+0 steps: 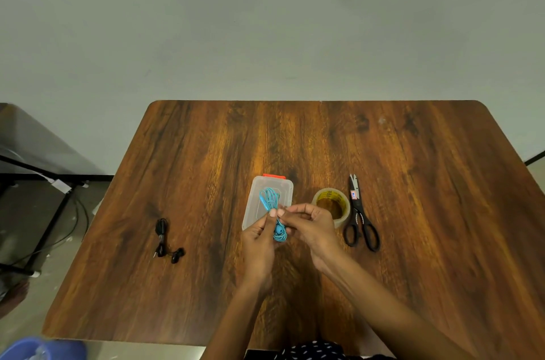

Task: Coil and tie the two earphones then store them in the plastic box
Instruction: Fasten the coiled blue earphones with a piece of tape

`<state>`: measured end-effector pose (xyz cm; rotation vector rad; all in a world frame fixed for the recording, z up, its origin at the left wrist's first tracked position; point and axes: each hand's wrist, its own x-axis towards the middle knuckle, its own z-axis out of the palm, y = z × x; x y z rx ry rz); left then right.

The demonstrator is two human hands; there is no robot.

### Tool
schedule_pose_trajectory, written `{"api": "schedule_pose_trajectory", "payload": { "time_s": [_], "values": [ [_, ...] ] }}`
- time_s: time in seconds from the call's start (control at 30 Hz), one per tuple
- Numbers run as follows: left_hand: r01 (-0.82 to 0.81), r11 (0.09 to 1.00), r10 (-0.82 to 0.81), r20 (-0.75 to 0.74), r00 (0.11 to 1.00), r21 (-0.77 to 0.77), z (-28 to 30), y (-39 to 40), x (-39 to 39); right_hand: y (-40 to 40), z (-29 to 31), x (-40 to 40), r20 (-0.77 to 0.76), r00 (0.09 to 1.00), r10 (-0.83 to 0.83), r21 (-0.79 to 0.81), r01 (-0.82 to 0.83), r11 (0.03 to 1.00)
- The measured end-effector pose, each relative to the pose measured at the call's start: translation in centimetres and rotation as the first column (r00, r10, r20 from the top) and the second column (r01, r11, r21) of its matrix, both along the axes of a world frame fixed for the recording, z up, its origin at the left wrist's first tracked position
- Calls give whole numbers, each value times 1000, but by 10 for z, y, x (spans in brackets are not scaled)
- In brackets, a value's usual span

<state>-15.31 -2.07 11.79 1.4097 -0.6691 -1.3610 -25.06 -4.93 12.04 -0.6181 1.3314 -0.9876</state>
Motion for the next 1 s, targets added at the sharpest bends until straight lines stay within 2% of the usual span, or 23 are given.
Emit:
{"api": "schedule_pose_trajectory", "payload": {
  "time_s": [0.3, 0.47, 0.67, 0.83, 1.0],
  "values": [
    [60, 997, -62, 27, 998, 57, -1, -5, -4, -1, -4, 1, -124, 991, -45, -21, 43, 999],
    [117, 993, -117, 5, 993, 4, 2, -5, -4, 0, -2, 0, -142, 988, -55, -58, 47, 997],
    [80, 997, -80, -32, 996, 21, -4, -5, -2, 5, -4, 0, -142, 988, -60, -93, 47, 995],
    [11, 1000, -11, -6, 1000, 15, -11, -2, -3, 5, -4, 1, -64, 997, -49, -10, 49, 999],
    [-22, 999, 25, 69, 997, -50, -13, 3, -5, -2, 3, -7, -36, 999, 21, 108, -17, 994]
  ]
}}
